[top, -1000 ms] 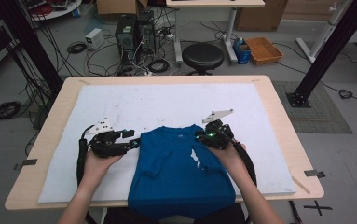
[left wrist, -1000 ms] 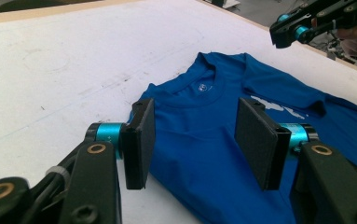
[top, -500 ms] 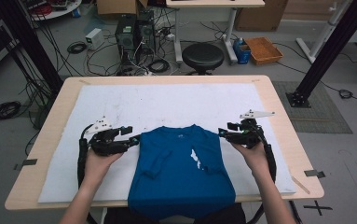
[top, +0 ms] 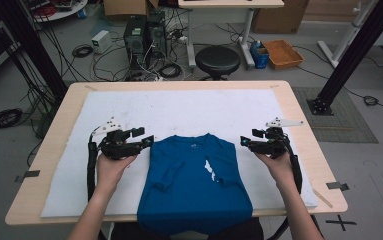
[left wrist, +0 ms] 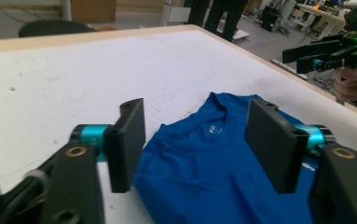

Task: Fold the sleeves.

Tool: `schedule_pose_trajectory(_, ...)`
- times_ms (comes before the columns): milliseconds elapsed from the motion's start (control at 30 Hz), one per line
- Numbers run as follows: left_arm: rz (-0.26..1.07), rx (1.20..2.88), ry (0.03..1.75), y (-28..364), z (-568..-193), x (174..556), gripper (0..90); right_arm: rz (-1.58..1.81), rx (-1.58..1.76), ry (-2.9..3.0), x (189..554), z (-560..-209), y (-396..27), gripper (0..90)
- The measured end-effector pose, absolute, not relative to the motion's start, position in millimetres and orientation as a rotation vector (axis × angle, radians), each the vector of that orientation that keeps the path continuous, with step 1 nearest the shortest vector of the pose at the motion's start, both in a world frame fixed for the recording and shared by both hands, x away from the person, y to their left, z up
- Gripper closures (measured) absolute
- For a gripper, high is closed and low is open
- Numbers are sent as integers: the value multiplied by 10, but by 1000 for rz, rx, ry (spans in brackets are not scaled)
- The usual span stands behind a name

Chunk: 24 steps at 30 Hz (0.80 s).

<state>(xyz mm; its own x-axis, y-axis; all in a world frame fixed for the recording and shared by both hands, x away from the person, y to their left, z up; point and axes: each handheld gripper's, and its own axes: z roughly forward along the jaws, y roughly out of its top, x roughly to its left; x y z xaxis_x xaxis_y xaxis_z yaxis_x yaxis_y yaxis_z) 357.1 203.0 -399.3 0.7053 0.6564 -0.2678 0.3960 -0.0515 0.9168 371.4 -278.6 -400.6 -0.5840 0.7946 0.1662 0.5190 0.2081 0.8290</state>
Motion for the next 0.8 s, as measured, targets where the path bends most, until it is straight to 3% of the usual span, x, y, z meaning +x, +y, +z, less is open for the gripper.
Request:
schedule_pose_trajectory(233,303,1692,916,2019,-4041,3592,277,1326,1235,2185,3707,-3998,-2834,351)
schedule_pose_trajectory(800,310,1692,889,2112,-4057,3544,277,1328,1239,2178,3721,-3997,-2855,350)
